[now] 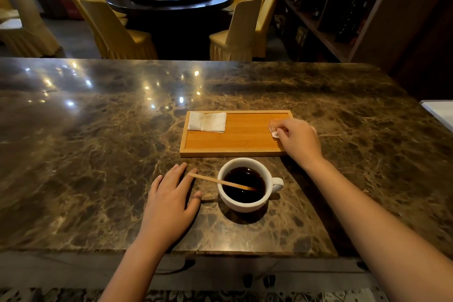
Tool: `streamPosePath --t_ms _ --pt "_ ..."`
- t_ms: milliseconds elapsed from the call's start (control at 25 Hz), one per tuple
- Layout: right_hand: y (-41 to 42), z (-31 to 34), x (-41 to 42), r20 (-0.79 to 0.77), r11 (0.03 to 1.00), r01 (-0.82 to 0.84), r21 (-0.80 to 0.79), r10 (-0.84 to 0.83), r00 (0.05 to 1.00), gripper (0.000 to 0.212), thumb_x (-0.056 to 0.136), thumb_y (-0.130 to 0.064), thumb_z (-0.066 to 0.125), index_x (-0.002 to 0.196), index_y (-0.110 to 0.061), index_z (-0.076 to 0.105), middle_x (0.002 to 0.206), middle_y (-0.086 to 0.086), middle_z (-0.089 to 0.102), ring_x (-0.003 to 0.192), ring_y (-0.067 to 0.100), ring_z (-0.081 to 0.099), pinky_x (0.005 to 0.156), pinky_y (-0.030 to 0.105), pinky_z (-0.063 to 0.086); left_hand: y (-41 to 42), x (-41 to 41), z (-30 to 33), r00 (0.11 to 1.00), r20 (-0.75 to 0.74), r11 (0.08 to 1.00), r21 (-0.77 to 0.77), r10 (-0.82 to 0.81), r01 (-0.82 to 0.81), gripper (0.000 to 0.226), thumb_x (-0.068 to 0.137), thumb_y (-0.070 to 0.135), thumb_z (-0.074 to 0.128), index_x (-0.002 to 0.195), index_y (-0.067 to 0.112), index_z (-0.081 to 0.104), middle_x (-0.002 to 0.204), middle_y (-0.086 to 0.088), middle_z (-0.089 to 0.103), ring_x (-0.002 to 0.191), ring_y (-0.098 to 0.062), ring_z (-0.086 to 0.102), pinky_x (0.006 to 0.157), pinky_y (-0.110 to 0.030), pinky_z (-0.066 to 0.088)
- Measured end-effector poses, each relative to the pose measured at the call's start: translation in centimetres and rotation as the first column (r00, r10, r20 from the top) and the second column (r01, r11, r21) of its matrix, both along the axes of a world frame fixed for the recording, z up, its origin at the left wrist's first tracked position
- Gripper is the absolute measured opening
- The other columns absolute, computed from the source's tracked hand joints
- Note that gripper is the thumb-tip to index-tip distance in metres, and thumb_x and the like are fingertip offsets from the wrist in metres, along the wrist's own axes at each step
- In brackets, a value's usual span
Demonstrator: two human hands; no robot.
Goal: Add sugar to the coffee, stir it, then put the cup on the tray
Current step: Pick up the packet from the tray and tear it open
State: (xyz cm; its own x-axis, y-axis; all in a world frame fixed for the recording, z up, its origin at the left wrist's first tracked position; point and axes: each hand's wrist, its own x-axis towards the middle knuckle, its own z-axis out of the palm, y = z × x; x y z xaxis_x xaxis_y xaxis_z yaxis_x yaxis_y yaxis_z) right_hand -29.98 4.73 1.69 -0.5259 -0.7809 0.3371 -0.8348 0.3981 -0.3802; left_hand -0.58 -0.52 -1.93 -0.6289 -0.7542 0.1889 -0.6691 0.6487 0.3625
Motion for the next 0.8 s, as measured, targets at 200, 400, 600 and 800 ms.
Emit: streamPosePath --t_ms 200,400,600,800 --pt "-0.2 0.2 -1.0 0.069 0.964 0.237 0.123 -0.247 0.967 0.042 0.088 -0.034 0.059 0.123 -0.011 0.056 0.126 0.014 0.053 0.12 0.03 0.041 0.098 0.046 0.037 -0.1 0.1 -0.1 1.0 0.001 1.0 0.004 0.003 -0.003 0.051 0.09 0.04 0.043 0.138 0.028 0.031 0.15 -0.002 0.029 0.14 -0.015 0.018 0.114 -0.042 0.011" --pt "-0.2 0.0 -0.8 0.156 0.961 0.251 0.117 -0.267 0.951 0.037 0.084 -0.039 0.063 0.108 -0.011 0.065 0.123 0.014 0.053 0.119 0.03 0.04 0.095 0.043 0.039 -0.1 0.1 -0.2 1.0 -0.004 1.0 -0.001 0.003 -0.003 0.052 0.089 0.04 0.043 0.138 0.028 0.03 0.15 -0.002 0.029 0.14 -0.015 0.018 0.115 -0.042 0.011" --pt "0.5 0.2 -0.6 0.338 0.972 0.226 0.066 -0.235 0.911 0.021 0.08 -0.03 0.071 0.094 -0.015 0.068 0.122 0.013 0.054 0.12 0.032 0.037 0.095 0.041 0.036 -0.2 0.1 -0.3 1.0 -0.01 1.0 0.002 0.003 -0.003 0.052 0.089 0.041 0.043 0.138 0.029 0.03 0.151 -0.002 0.029 0.14 -0.014 0.018 0.115 -0.041 0.01" --pt "1.6 0.3 -0.3 0.511 0.973 0.199 -0.121 -0.111 0.852 0.004 0.087 -0.016 0.062 0.09 -0.013 0.062 0.096 0.01 0.064 0.085 0.021 0.058 0.065 0.026 0.046 -0.2 0.1 -0.2 1.0 -0.012 1.0 -0.003 0.001 -0.001 0.051 0.089 0.041 0.043 0.138 0.029 0.032 0.15 -0.002 0.029 0.14 -0.015 0.018 0.114 -0.042 0.01"
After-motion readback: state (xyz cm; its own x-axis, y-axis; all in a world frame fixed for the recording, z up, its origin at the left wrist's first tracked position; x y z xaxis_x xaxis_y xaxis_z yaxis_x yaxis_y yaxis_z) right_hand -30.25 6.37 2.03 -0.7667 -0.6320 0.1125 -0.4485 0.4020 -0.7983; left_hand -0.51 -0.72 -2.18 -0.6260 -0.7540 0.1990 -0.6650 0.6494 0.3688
